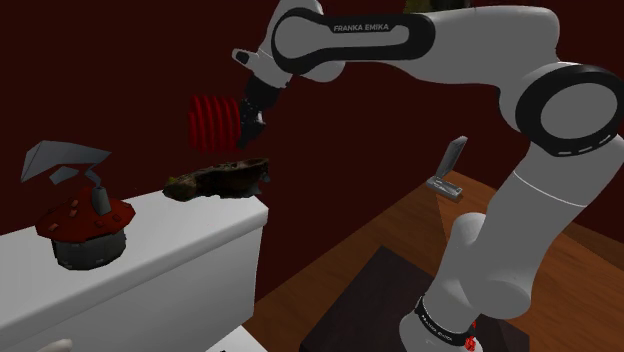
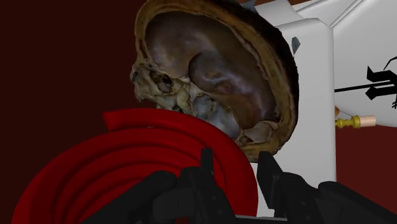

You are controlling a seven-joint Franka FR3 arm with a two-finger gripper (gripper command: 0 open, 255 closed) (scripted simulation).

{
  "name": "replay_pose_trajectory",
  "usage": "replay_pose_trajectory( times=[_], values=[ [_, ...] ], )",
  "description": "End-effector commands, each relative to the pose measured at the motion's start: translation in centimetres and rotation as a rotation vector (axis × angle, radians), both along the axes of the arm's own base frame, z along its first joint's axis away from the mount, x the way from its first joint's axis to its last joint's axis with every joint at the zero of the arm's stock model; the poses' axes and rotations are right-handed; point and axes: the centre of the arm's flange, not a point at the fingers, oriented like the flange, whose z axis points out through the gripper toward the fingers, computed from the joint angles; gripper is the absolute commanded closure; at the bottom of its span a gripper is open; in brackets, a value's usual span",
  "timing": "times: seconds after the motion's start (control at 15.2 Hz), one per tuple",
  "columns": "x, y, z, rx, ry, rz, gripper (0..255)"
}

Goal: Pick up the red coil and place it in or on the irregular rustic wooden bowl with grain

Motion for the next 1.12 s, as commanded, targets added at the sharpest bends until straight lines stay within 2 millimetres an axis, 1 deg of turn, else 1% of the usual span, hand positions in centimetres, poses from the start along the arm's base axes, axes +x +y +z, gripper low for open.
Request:
replay_pose_trajectory(
  times=[0.0, 0.4, 0.46, 0.79, 1.06],
  values=[
    [0.1, 0.0, -0.4, 0.000, -0.003, -0.002, 255],
    [0.1, 0.0, -0.4, 0.001, -0.003, -0.002, 255],
    [0.1, 0.0, -0.4, 0.001, -0.003, -0.002, 0],
    [0.1, 0.0, -0.4, 0.001, -0.003, -0.002, 0],
    [-1.2, -1.3, 4.3, 0.001, -0.003, -0.002, 0]
  ],
)
